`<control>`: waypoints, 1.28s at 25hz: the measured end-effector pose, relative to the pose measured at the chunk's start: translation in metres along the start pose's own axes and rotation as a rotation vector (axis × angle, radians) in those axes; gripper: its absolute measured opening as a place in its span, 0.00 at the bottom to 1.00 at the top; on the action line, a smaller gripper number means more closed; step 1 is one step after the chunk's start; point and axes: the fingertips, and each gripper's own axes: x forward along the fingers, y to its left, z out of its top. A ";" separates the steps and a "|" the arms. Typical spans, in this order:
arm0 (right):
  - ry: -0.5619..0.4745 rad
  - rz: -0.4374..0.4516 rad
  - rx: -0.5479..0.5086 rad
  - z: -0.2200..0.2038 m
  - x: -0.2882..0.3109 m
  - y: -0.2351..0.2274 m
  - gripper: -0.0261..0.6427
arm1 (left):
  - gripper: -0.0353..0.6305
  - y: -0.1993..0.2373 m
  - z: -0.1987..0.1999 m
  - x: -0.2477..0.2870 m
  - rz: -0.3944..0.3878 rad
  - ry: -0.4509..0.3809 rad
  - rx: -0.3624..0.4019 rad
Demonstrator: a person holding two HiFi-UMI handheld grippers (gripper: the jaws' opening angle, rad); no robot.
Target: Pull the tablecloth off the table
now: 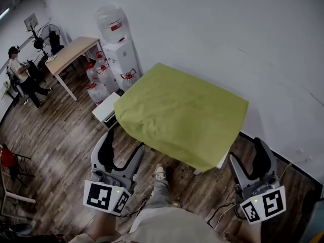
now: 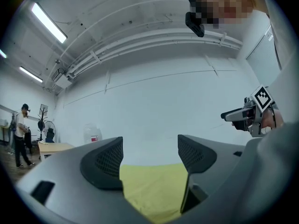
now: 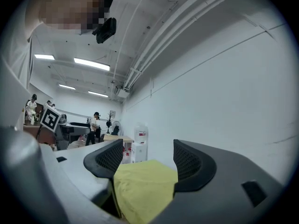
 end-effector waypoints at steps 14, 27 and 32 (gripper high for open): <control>0.080 -0.059 0.011 -0.034 0.090 -0.044 0.57 | 0.60 0.034 -0.045 0.100 -0.057 0.058 -0.023; 0.221 -0.082 0.065 -0.079 0.244 -0.073 0.57 | 0.60 0.101 -0.078 0.242 -0.174 0.053 -0.066; 0.245 -0.086 0.059 -0.084 0.304 -0.080 0.57 | 0.60 0.132 -0.103 0.295 -0.214 0.094 -0.050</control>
